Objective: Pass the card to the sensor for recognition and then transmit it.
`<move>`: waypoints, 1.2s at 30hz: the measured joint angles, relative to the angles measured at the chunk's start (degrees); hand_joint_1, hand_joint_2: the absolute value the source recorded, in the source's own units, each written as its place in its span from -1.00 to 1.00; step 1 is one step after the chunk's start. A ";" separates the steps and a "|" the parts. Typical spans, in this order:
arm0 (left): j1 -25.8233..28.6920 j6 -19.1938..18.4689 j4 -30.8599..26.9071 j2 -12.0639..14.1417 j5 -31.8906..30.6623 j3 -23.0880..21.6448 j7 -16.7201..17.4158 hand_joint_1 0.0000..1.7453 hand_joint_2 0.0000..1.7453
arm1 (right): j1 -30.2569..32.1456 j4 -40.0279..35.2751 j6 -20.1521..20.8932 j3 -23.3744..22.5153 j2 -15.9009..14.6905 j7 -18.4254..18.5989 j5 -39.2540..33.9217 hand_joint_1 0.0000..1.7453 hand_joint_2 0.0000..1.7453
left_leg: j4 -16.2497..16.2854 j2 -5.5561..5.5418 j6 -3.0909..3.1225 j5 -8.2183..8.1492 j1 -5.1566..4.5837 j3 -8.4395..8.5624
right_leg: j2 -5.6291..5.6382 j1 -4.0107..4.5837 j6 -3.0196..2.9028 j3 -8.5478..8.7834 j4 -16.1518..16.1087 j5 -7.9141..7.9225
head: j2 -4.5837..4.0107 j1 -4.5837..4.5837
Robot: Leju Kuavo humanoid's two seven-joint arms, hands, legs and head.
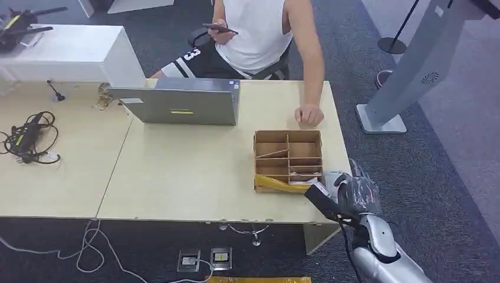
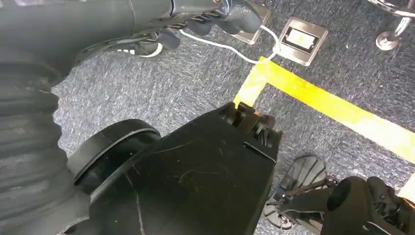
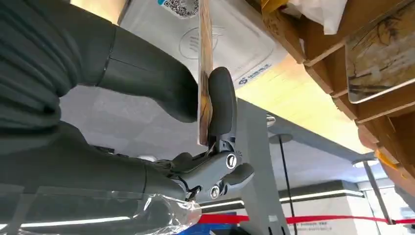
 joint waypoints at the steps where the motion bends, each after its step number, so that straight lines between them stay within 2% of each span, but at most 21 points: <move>1: 0.01 0.00 0.00 0.02 0.00 0.00 0.00 -1.00 1.00 | -0.09 0.39 -0.06 0.00 0.07 -0.02 -0.20 1.00 1.00 | 0.00 0.00 0.00 0.00 0.00 0.00 | 0.00 0.00 0.00 0.00 0.00 0.00 | 0.00 -0.04; 21: 0.03 0.00 0.00 0.00 0.00 0.00 0.00 -1.00 1.00 | -1.74 6.25 -2.05 0.07 1.73 -2.25 -2.64 1.00 1.00 | 0.00 0.00 0.00 0.00 0.00 0.04 | 0.01 0.00 0.00 0.03 0.00 0.00 | 0.00 0.00; 27: 0.03 0.00 0.00 0.00 0.00 0.00 0.00 -1.00 1.00 | -2.42 6.80 -4.28 0.22 2.36 -3.37 -2.66 1.00 1.00 | 0.00 0.00 0.00 0.01 0.00 0.01 | 0.00 0.00 0.00 0.04 0.01 0.01 | 0.00 -0.02; 36: -0.07 0.00 0.00 -0.50 -1.27 -0.15 0.13 -1.00 1.00 | -11.54 4.55 -3.78 1.51 3.80 -2.47 2.31 1.00 1.00 | 0.01 0.00 0.01 0.02 -0.01 -0.01 | 0.01 -0.01 0.00 0.03 0.03 0.01 | 0.00 -0.02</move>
